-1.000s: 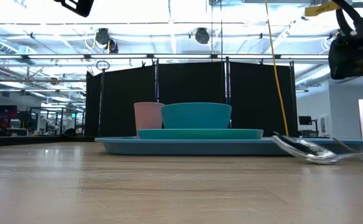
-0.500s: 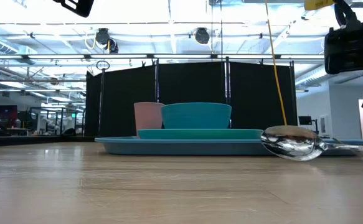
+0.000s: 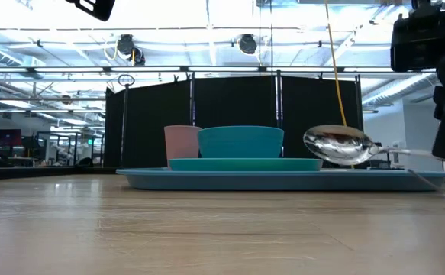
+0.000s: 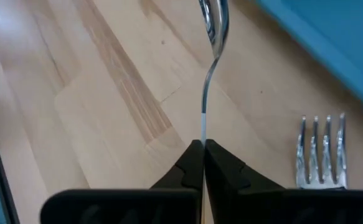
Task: Set up tray
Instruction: Put the orange spoon on top of the yellow napkin to the right of the yellow knife
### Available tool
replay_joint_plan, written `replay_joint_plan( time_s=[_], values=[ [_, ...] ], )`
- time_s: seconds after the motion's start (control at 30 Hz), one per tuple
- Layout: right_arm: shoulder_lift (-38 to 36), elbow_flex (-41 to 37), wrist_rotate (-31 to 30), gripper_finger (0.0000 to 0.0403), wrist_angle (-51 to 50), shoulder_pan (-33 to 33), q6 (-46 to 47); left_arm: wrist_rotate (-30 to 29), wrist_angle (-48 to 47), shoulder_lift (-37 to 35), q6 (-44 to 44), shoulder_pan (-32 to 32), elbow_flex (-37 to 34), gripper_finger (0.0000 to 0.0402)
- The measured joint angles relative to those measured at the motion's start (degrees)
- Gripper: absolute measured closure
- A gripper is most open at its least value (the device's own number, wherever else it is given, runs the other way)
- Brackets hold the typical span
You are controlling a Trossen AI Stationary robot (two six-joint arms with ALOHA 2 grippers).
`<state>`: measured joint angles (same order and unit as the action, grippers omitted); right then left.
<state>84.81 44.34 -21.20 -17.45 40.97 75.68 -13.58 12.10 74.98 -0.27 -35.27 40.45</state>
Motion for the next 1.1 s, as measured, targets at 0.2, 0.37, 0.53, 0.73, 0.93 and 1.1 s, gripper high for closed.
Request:
replay_joint_plan(
  time_s=[0.2,0.37,0.53,0.73,0.93,1.1],
  values=[
    [-2.23,0.0,-3.12,0.0402,-1.4,-0.05,0.16,0.02,-0.06,0.0,-0.06,0.0,0.0,0.0339],
    [-4.38,0.02,-6.68,0.0402,-3.73,-0.46,1.36,0.02,-0.04,0.0,-0.23,0.0,0.0,0.0339],
    [-6.1,0.02,-9.9,0.0403,-7.52,-1.22,3.03,0.02,-0.04,0.0,-0.24,0.0,0.0,0.0339],
    [-7.87,0.02,-12.52,0.0403,-11.19,-2.95,4.68,0.04,-0.04,0.0,-0.24,-0.02,0.0,0.0339],
    [-9.82,0.02,-15.48,0.0403,-15.73,-5.57,7.07,0.06,-0.04,0.0,-0.26,-0.01,0.0,0.0339],
    [-12.98,-0.41,-16.8,0.0403,-20.96,-8.64,9.35,0.07,-0.04,0.0,-0.35,0.0,0.0,0.0339]
  ],
)
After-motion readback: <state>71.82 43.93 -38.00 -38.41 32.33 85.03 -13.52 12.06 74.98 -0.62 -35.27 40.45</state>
